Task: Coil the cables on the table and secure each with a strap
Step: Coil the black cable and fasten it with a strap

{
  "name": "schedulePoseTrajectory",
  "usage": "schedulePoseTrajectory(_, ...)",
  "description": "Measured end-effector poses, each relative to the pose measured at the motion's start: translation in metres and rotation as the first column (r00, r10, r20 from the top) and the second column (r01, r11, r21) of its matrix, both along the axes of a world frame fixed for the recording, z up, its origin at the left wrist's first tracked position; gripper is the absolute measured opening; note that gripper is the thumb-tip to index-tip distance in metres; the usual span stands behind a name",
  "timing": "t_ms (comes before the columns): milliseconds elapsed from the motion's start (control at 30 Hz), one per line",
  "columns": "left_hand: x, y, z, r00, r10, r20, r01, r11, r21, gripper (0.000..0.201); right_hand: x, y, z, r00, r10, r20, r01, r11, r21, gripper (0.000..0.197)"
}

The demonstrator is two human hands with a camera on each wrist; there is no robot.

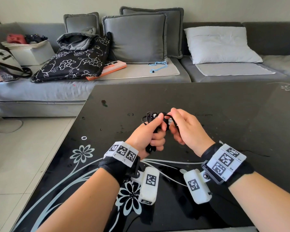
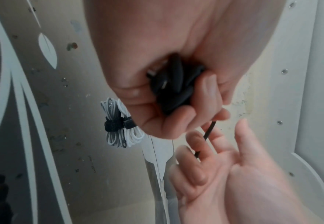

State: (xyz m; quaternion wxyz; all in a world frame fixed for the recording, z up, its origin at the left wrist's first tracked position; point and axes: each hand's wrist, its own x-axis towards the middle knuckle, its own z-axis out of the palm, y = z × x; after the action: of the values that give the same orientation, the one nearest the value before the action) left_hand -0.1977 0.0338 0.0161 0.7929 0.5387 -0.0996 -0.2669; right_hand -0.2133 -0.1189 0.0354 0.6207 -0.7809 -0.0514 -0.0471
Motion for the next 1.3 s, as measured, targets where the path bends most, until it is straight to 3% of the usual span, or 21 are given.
schedulePoseTrajectory(133, 0.005, -0.001, -0.004, 0.983, 0.184, -0.027, -0.184, 0.983, 0.001, 0.045, 0.002, -0.001, -0.002, 0.994, -0.086, 0.068, 0.09, 0.994, -0.058, 0.007)
schedulePoseTrajectory(400, 0.005, -0.008, -0.009, 0.927, 0.376, -0.01, -0.375, 0.925, 0.065, 0.036, -0.002, 0.003, -0.006, 0.995, -0.051, 0.084, 0.061, 0.992, -0.113, 0.013)
schedulePoseTrajectory(767, 0.002, -0.017, -0.012, 0.928, 0.372, -0.008, -0.372, 0.928, -0.012, 0.036, -0.003, 0.012, -0.011, 0.999, 0.036, 0.023, -0.032, 0.988, -0.151, 0.023)
schedulePoseTrajectory(867, 0.002, -0.017, -0.01, 0.913, 0.404, -0.06, -0.407, 0.913, -0.031, 0.033, -0.003, 0.013, -0.012, 0.998, 0.065, 0.008, -0.063, 0.98, -0.189, 0.025)
schedulePoseTrajectory(1067, 0.005, -0.009, 0.001, 0.89, 0.41, -0.2, -0.449, 0.866, -0.221, 0.033, -0.005, 0.014, -0.013, 0.999, 0.03, 0.038, -0.023, 0.984, -0.179, 0.013)
schedulePoseTrajectory(1300, 0.011, 0.001, 0.002, 0.846, 0.479, -0.236, -0.527, 0.818, -0.229, 0.033, -0.007, 0.009, -0.008, 0.998, -0.002, 0.057, 0.011, 0.987, -0.159, 0.017)
